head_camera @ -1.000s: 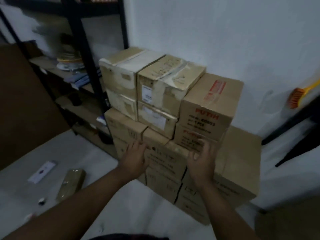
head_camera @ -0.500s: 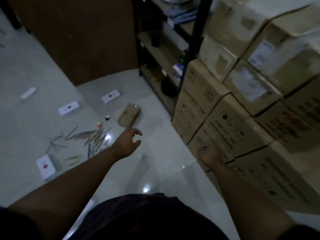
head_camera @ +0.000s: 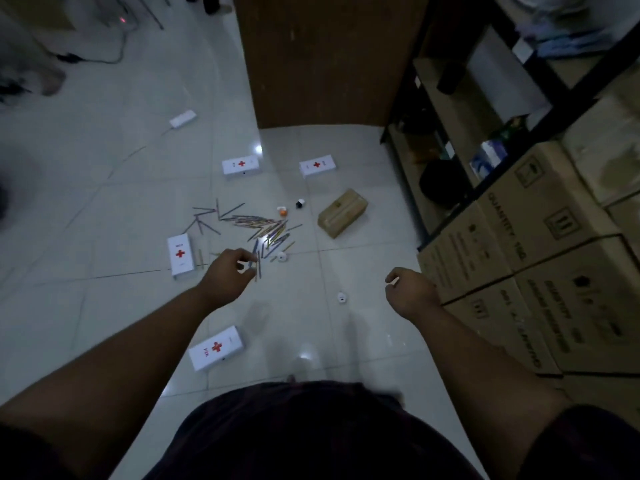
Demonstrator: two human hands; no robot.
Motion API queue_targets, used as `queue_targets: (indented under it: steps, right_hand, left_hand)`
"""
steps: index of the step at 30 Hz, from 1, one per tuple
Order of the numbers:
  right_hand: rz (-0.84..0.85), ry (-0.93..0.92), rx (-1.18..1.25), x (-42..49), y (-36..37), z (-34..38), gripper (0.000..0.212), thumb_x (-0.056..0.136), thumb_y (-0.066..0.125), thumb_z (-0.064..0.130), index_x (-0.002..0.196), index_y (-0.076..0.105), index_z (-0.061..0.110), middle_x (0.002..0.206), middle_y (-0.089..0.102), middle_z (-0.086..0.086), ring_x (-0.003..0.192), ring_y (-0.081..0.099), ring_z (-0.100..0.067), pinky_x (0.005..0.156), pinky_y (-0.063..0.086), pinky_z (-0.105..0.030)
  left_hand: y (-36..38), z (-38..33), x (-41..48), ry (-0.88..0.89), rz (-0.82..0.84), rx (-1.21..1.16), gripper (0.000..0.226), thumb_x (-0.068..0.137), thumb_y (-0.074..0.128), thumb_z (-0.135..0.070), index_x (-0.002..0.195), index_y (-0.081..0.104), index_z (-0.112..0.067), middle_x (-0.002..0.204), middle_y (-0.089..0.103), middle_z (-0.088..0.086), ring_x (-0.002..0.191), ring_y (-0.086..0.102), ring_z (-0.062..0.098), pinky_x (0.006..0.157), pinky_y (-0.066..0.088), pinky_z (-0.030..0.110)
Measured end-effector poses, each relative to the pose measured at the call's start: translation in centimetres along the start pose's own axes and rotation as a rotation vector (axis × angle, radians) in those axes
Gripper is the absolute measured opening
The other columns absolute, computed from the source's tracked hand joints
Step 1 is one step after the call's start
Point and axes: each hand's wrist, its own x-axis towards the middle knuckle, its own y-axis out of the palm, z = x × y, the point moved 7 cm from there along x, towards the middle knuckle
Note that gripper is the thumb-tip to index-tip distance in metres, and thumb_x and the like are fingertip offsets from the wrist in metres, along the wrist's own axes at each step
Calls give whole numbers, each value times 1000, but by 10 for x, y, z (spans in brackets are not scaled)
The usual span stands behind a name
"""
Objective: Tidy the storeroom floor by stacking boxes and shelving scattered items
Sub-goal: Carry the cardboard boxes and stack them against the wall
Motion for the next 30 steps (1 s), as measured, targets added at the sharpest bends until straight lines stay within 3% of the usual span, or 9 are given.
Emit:
queue_targets:
  steps: [3,7,11,16,23,27,30]
  right_hand:
    - [3,-25,-20,3,8,21,9,87,59,26,92,63,32,86,67,5,78,64,-21,60,43,-26]
    - [-34,-18,15,10,9,33,8,90,59,27,91,64,33,87,67,5,76,64,-21,61,47,-27]
    - [-68,8,75,21,8,33,10,89,60,25,88,64,34,85,69,3,76,65,-23,65,56,-31]
    - [-100,35,130,47,6,32,8,90,61,25,91,65,32,84,70,2,76,66,-23,68,59,-34]
    - [-91,71,189,110,4,34,9,92,59,25,99,63,31,79,69,-1,73,65,-23,67,58,-35]
    - [-65,75,188,157,-2,39,18,93,58,25,109,56,32,75,67,-4,70,63,-25,63,56,-34]
    - [-27,64,204,196,-9,42,27,93,59,27,118,50,33,75,67,-5,70,63,-26,64,57,-38]
  left_hand:
    - [-10,24,-5,-36,4,-25,16,92,73,-24,106,67,-27,116,61,0,95,65,15,76,48,24]
    - [-11,31,-2,-31,3,-65,16,92,73,-18,106,68,-24,118,62,1,95,63,12,74,45,15]
    - [-6,24,9,-39,25,-77,18,92,72,-24,110,68,-25,119,60,0,95,63,12,79,51,28]
    - [-5,3,37,-34,33,-101,20,94,71,-26,113,68,-24,118,57,1,96,62,13,74,48,25]
    - [-1,-18,105,-38,43,-111,18,93,72,-27,111,68,-29,121,57,2,98,62,12,81,49,28]
    - [5,-33,152,-63,37,-110,18,93,73,-26,110,68,-26,120,56,1,95,61,7,75,45,21]
    - [13,-41,188,-95,45,-91,21,92,74,-26,112,68,-25,121,55,1,99,61,12,80,47,26]
